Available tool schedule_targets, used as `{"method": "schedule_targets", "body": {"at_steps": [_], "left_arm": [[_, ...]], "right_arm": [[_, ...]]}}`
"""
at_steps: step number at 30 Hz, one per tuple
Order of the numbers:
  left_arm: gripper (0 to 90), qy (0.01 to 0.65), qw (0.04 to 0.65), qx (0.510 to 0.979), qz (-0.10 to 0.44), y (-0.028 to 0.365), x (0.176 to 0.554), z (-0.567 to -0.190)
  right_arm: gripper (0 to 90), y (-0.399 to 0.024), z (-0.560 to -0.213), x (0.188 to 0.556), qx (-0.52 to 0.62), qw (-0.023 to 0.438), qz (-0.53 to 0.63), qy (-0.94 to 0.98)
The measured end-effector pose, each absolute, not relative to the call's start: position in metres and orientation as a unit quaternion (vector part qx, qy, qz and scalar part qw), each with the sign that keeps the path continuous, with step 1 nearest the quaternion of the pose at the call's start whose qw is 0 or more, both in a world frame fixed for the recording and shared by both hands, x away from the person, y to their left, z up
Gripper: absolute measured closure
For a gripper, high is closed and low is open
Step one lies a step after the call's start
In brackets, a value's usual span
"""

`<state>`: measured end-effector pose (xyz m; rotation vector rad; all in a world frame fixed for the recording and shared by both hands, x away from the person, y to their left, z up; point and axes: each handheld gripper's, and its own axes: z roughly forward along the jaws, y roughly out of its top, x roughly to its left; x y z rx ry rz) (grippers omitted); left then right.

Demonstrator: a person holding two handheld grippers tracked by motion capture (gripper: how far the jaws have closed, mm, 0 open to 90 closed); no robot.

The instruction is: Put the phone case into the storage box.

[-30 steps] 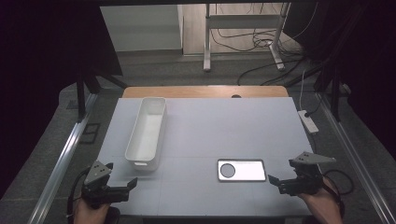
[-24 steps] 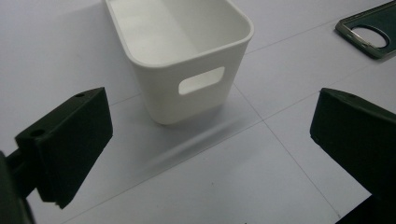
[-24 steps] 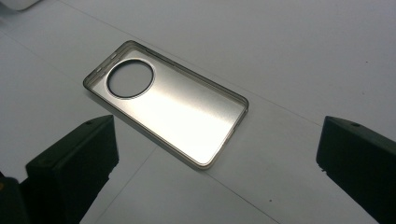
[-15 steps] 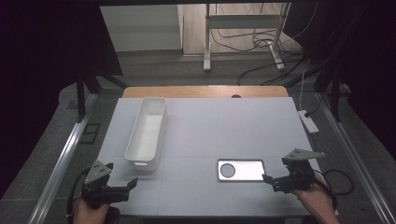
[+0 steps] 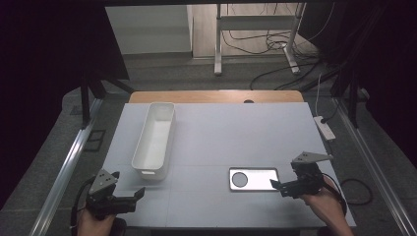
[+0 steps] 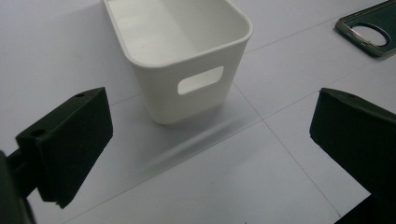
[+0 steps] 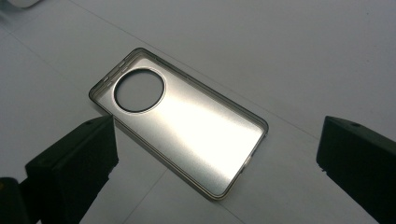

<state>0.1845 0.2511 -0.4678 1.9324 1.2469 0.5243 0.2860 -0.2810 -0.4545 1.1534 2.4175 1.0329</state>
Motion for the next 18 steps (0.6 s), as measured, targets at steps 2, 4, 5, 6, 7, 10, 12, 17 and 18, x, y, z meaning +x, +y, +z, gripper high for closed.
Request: {"method": "schedule_targets", "body": {"at_steps": [2, 4, 5, 6, 7, 10, 12, 17, 18], "left_arm": [[0.4, 0.489, 0.381, 0.758, 0.205, 0.251, 0.185, -0.468], [0.4, 0.488, 0.381, 0.758, 0.205, 0.251, 0.185, -0.468], [0.4, 0.488, 0.382, 0.758, 0.205, 0.251, 0.185, -0.468], [0.4, 0.488, 0.382, 0.758, 0.205, 0.251, 0.185, -0.468], [0.4, 0.488, 0.383, 0.757, 0.204, 0.251, 0.185, -0.468], [0.4, 0.489, 0.384, 0.757, 0.202, 0.252, 0.185, -0.468], [0.5, 0.489, 0.387, 0.756, 0.2, 0.252, 0.185, -0.468], [0.5, 0.489, 0.385, 0.757, 0.201, 0.252, 0.185, -0.468], [0.5, 0.488, 0.385, 0.757, 0.201, 0.252, 0.185, -0.468]], "right_arm": [[0.0, -0.278, -0.454, 0.288, 0.399, 0.135, 0.354, 0.835], [0.0, -0.275, -0.454, 0.291, 0.397, 0.135, 0.352, 0.837], [0.0, -0.273, -0.455, 0.292, 0.394, 0.137, 0.35, 0.839], [0.0, -0.272, -0.455, 0.293, 0.392, 0.137, 0.348, 0.841], [0.0, -0.271, -0.456, 0.294, 0.391, 0.137, 0.347, 0.841], [0.0, -0.268, -0.457, 0.297, 0.388, 0.137, 0.345, 0.843], [0.0, -0.267, -0.458, 0.298, 0.388, 0.137, 0.339, 0.846], [0.0, -0.262, -0.459, 0.302, 0.38, 0.134, 0.337, 0.851], [0.0, -0.26, -0.459, 0.303, 0.379, 0.132, 0.337, 0.851]]}}
